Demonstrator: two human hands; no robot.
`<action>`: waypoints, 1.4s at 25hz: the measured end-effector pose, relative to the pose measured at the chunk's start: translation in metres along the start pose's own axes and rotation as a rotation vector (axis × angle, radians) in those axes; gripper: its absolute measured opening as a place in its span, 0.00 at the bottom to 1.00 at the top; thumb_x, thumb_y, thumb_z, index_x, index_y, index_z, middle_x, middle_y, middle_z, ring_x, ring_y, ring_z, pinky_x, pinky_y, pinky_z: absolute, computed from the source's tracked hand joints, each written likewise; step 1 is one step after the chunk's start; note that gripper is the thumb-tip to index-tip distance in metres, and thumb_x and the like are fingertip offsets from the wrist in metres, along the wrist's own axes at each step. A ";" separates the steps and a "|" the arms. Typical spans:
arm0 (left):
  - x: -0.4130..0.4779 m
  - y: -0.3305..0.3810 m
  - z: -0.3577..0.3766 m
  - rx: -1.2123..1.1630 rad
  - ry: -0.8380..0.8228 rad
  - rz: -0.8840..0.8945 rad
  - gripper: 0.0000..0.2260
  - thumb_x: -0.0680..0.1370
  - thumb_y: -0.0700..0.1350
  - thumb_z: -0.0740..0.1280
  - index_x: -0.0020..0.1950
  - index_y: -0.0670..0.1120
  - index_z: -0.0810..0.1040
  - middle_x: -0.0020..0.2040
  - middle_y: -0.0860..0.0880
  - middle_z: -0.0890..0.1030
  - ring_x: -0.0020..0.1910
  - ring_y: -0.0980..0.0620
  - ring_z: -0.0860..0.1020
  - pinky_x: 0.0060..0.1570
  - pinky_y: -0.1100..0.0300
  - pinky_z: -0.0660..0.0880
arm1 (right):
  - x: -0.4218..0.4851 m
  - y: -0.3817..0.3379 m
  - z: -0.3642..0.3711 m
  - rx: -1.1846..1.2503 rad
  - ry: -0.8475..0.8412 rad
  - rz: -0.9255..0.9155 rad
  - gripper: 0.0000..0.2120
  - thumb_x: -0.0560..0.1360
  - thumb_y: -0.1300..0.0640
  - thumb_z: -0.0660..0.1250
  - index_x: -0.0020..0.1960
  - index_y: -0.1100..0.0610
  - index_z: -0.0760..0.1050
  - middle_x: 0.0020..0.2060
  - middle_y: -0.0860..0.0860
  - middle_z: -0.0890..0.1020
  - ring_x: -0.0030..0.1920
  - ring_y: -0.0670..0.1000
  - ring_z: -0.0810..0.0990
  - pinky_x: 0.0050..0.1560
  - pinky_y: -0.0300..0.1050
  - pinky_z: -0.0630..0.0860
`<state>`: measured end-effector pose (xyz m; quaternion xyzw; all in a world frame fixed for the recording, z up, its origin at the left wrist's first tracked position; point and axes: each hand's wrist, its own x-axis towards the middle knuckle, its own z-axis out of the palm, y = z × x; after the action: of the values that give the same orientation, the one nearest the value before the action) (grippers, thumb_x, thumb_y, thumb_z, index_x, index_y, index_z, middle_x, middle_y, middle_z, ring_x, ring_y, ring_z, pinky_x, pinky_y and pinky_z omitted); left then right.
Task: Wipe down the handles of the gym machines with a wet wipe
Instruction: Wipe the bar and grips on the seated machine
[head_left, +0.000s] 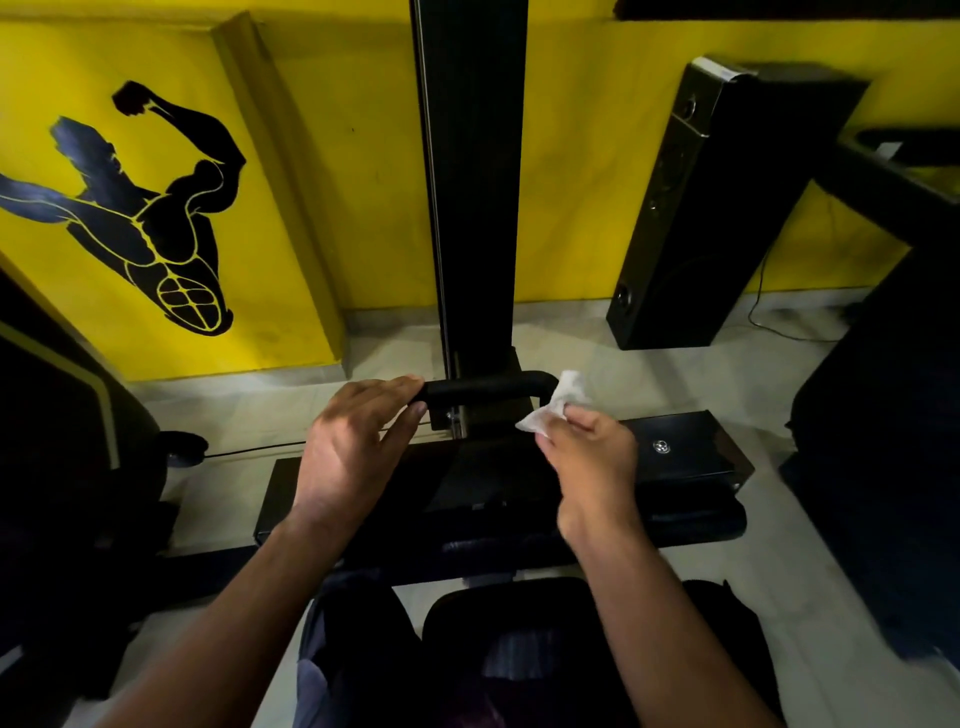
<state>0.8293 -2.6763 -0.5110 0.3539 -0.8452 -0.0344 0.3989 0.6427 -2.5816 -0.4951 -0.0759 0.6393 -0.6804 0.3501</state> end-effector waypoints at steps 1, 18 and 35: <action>0.001 0.000 0.000 -0.004 0.005 -0.003 0.12 0.77 0.46 0.69 0.58 0.42 0.83 0.55 0.46 0.84 0.52 0.47 0.81 0.49 0.53 0.80 | -0.009 0.000 0.008 0.226 -0.034 0.152 0.12 0.76 0.67 0.69 0.59 0.62 0.78 0.53 0.56 0.83 0.50 0.51 0.85 0.50 0.41 0.82; 0.004 -0.003 -0.001 -0.014 -0.023 0.019 0.11 0.77 0.43 0.70 0.58 0.42 0.83 0.55 0.48 0.85 0.52 0.48 0.81 0.47 0.53 0.81 | -0.041 0.007 0.061 0.548 -0.076 0.326 0.08 0.77 0.70 0.65 0.52 0.62 0.79 0.50 0.57 0.83 0.49 0.51 0.84 0.52 0.42 0.81; 0.002 -0.011 -0.006 -0.064 -0.020 0.012 0.11 0.77 0.43 0.69 0.58 0.41 0.84 0.55 0.48 0.85 0.53 0.49 0.81 0.50 0.53 0.80 | -0.058 0.017 0.067 -0.018 -0.277 -0.039 0.05 0.75 0.66 0.69 0.44 0.60 0.83 0.39 0.49 0.85 0.43 0.48 0.85 0.48 0.43 0.82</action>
<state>0.8393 -2.6845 -0.5092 0.3356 -0.8496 -0.0628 0.4020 0.7294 -2.6024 -0.4793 -0.1845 0.5892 -0.6644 0.4211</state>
